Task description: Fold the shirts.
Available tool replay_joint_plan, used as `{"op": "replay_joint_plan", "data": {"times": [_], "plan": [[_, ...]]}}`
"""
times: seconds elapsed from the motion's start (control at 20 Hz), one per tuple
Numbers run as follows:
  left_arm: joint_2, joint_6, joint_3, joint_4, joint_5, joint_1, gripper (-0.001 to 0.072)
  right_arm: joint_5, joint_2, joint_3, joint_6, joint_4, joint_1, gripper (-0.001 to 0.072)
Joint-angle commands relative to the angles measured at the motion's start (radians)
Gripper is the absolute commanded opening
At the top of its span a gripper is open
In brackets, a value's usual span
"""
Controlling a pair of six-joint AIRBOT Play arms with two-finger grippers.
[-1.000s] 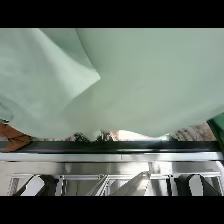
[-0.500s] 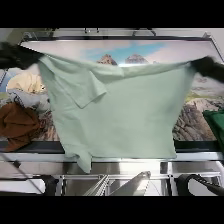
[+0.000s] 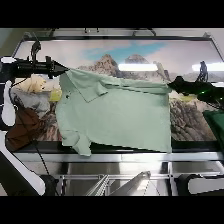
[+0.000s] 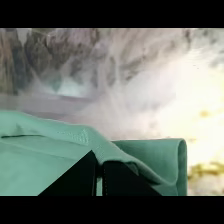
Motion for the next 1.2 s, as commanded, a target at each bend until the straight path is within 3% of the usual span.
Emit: {"op": "replay_joint_plan", "data": {"times": [0.0,0.3,0.65,1.15], "plan": [[-0.048,-0.034,-0.007,0.049,0.0,0.015,0.0014,0.091,-0.049,0.028,-0.021,-0.023,-0.018,0.0015],[-0.048,-0.112,-0.015,0.307,-0.166,0.032,0.0014,0.278,-0.049,0.019,0.01,-0.18,-0.054,0.0015],[-0.048,-0.183,-0.015,0.506,-0.233,0.019,0.0014,0.296,-0.09,-0.04,0.028,-0.252,-0.055,0.0015],[-0.027,-0.216,0.027,0.528,-0.238,0.064,0.0014,0.308,-0.09,-0.04,0.032,-0.261,-0.127,0.0015]]}}
